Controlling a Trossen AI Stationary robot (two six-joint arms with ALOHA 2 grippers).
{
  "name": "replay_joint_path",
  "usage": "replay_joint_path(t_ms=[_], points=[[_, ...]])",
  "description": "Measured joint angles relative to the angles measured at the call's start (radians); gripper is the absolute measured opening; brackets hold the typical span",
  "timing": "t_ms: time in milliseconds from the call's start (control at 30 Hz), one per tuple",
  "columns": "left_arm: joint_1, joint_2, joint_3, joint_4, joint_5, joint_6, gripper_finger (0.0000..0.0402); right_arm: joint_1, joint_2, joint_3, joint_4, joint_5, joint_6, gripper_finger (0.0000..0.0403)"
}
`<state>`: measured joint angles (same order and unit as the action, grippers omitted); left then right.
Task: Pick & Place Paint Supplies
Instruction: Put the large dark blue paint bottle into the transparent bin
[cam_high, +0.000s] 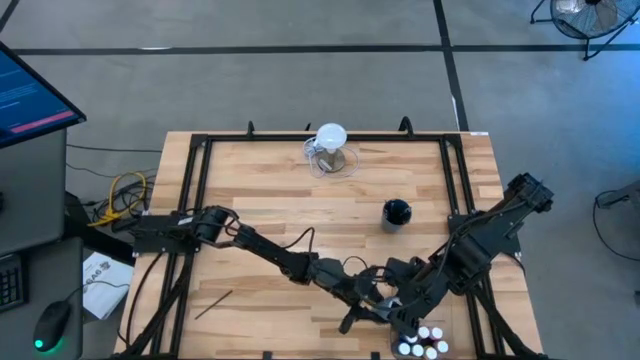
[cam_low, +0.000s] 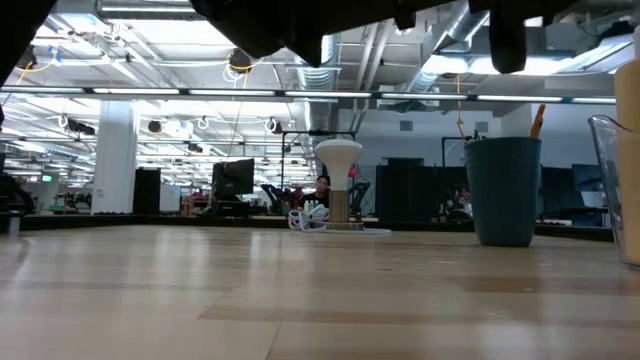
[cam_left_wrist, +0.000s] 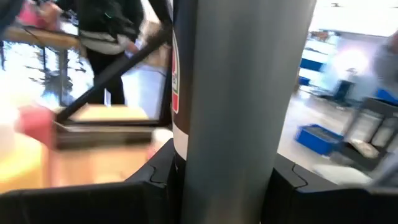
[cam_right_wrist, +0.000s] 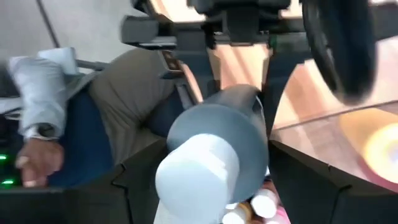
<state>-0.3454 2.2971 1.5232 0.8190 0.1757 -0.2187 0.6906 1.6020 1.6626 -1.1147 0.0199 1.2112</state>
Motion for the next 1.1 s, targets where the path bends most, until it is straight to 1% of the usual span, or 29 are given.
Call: replay_joint_path(t_ms=[167, 667, 767, 967, 1033, 1100], points=[[0.003, -0.002, 0.002, 0.004, -0.007, -0.004, 0.0118, 0.0, 0.0, -0.003, -0.044, -0.016, -0.007, 0.0261], [0.0, -0.002, 0.003, 0.013, 0.005, -0.02, 0.0118, -0.017, 0.008, -0.002, -0.027, 0.0, -0.038, 0.0259], [0.001, -0.002, 0.003, 0.013, 0.005, -0.026, 0.0118, -0.017, 0.009, -0.002, -0.03, 0.018, -0.036, 0.0251], [0.001, -0.002, 0.003, 0.013, 0.005, -0.033, 0.0118, -0.017, 0.009, -0.002, -0.03, 0.042, -0.041, 0.0218], [0.001, -0.002, 0.002, 0.013, 0.005, -0.033, 0.0118, -0.017, 0.009, -0.002, -0.027, 0.053, -0.042, 0.0217], [0.0, -0.002, 0.002, 0.013, 0.006, -0.033, 0.0118, -0.017, 0.009, -0.003, -0.019, 0.053, -0.041, 0.0224]])
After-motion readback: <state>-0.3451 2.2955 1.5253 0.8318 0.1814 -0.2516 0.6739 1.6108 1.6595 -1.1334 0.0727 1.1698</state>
